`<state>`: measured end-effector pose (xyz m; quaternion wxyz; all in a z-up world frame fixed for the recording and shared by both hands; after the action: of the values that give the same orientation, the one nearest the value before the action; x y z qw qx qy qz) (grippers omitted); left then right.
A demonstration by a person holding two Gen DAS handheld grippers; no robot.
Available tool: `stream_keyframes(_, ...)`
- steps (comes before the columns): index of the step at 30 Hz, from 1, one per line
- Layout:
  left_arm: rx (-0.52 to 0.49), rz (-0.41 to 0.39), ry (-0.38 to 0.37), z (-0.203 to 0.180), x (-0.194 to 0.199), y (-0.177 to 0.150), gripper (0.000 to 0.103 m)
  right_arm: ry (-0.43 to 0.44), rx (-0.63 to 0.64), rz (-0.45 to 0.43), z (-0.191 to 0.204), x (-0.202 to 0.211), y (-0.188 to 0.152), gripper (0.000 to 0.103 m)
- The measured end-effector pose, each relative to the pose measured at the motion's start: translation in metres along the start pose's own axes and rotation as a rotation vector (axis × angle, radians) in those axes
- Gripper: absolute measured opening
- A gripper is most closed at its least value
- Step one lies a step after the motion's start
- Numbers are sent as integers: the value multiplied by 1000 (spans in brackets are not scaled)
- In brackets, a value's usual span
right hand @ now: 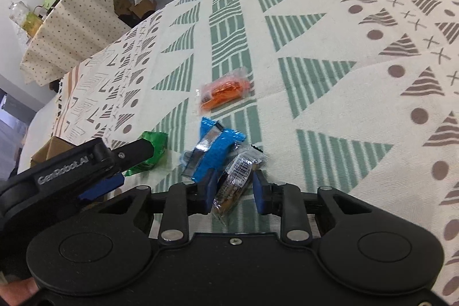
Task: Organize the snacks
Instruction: 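Move both open tools back toward the green and clear packets, then grasp the green packet with the left tool while the right tool grasps the clear brown-snack packet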
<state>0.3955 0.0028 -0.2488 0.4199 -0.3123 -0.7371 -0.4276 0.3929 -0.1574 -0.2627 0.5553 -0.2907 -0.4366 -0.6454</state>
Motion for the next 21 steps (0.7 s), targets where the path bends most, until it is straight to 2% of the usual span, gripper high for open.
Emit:
stream_keyframes(6,1,-17,34,1,-12,6,67,-79,-4,-43,-12,12,3,27)
stream_keyframes(12,-4,-34,72,2,-20,8,66,-70,0,-28,-11,8,4,33)
stream_keyframes(14,-1,-27,77,4,-23,7,62,-76,12,-25,-9,6,4,33)
stream_keyframes(16,-3,-29,90,6,-24,6,47,-77,17,-24,-9,4,5,32)
stream_keyframes(21,-21,-40,97,5,-19,7,37,-85,30,-25,-9,4,4,26)
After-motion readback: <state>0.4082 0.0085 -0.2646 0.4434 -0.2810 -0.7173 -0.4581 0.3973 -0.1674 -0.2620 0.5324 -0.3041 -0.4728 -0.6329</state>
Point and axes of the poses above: each gripper's, at about its wrist camera, not at the fingertips, and x roughly against the way its jaws point, z to its left, y to its top, the point moved 8 cm from there along -x, roughly the way its jaws point, and after that the axes turned 11 degrees about z, right-handed, at the moved point
